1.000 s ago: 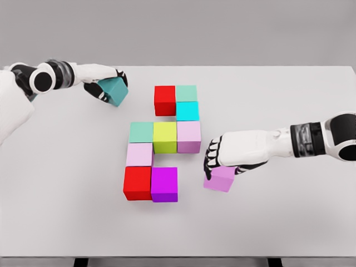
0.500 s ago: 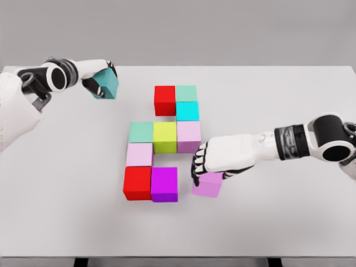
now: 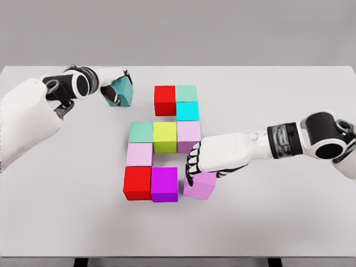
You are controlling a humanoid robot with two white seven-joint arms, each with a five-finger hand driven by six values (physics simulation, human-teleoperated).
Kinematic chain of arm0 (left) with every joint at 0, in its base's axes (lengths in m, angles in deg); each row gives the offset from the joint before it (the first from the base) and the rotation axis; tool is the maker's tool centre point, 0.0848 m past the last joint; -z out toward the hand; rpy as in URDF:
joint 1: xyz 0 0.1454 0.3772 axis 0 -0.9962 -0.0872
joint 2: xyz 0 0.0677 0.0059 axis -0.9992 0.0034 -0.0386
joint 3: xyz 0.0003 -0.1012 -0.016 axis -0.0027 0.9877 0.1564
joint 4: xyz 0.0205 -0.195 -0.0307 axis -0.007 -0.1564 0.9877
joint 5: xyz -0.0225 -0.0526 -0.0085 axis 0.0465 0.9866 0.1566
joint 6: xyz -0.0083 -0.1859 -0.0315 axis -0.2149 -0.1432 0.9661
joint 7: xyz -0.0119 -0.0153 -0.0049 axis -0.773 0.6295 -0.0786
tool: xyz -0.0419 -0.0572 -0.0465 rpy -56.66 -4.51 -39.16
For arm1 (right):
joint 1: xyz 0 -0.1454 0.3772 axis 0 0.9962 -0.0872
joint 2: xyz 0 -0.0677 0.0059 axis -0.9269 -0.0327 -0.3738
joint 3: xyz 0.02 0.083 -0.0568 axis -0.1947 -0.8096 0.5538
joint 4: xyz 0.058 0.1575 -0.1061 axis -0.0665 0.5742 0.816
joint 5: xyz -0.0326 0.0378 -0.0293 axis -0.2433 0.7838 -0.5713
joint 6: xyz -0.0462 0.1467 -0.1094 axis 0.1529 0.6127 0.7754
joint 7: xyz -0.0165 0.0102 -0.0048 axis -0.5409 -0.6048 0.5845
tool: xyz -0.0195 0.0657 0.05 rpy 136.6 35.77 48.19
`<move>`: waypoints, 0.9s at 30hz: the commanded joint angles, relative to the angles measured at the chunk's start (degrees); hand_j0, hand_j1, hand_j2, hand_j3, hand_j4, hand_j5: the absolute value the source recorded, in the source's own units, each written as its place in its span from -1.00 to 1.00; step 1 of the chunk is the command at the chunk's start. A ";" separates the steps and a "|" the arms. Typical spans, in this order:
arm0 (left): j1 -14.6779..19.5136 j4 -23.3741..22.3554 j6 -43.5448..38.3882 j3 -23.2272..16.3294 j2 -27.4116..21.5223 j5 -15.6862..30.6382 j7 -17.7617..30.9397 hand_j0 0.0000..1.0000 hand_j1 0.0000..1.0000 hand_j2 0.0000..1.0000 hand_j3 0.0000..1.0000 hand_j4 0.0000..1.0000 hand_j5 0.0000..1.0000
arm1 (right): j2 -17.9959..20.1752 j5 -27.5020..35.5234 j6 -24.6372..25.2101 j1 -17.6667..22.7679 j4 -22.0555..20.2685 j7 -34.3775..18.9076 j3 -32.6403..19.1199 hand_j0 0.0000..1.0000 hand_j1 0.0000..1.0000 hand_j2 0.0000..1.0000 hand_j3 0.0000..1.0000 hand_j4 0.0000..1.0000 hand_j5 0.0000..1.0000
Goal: Assemble the squares on the desktop into the number 2
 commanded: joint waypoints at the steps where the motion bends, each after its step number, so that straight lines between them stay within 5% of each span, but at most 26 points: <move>1: 0.00 -0.01 0.09 0.06 1.22 -0.28 0.03 -0.06 -0.06 -0.06 -0.06 -0.06 -0.06 | -0.41 0.21 0.15 -0.09 -0.01 0.02 0.44 0.18 0.18 0.18 0.18 0.18 0.18; 3: 0.00 -0.18 0.09 0.06 2.19 -0.28 0.03 -0.06 -0.06 -0.06 -0.06 -0.06 -0.06 | -0.50 0.21 0.15 -0.09 -0.01 0.02 0.53 0.30 0.30 0.30 0.30 0.30 0.30; 4: 0.00 -0.71 0.09 0.15 2.80 -0.28 0.03 -0.06 -0.06 -0.06 -0.06 -0.06 -0.06 | -0.41 0.12 0.15 -0.09 -0.10 0.02 0.53 0.96 0.96 0.96 0.96 0.96 0.96; 5: 0.00 -0.89 0.09 0.15 2.89 -0.28 0.03 -0.06 -0.06 -0.06 -0.06 -0.06 -0.06 | -0.32 0.12 0.15 -0.09 -0.10 0.02 0.44 1.00 1.00 1.00 1.00 1.00 1.00; 11: 0.09 -1.24 0.09 -1.61 3.68 -0.28 0.03 -0.05 -0.05 -0.05 -0.05 -0.05 -0.05 | 4.06 1.96 0.15 -1.05 -0.01 0.02 -4.56 1.00 1.00 1.00 1.00 1.00 1.00; 16: 0.17 -3.79 0.09 -1.61 4.30 -0.28 0.03 -0.03 -0.03 -0.03 -0.03 -0.03 -0.03 | 13.74 19.54 0.15 -0.09 0.07 0.02 -7.03 1.00 1.00 1.00 1.00 1.00 1.00; 20: 0.26 -4.93 0.09 -1.35 4.39 -0.28 0.03 -0.02 -0.02 -0.02 -0.02 -0.02 -0.02 | 13.74 18.31 0.15 1.23 -0.01 0.02 -4.83 1.00 1.00 1.00 1.00 1.00 1.00; 23: 0.44 -5.45 0.09 -1.17 4.56 -0.28 0.03 -0.01 -0.01 -0.01 -0.01 -0.01 -0.01 | 14.18 7.60 0.15 0.97 0.07 0.02 -3.87 1.00 1.00 1.00 1.00 1.00 1.00; 27: 0.62 -7.30 0.09 -1.17 5.79 -0.36 0.03 0.16 0.16 0.16 0.16 0.16 0.16 | 14.09 3.81 0.15 0.88 -0.01 0.02 -3.61 1.00 1.00 1.00 1.00 1.00 1.00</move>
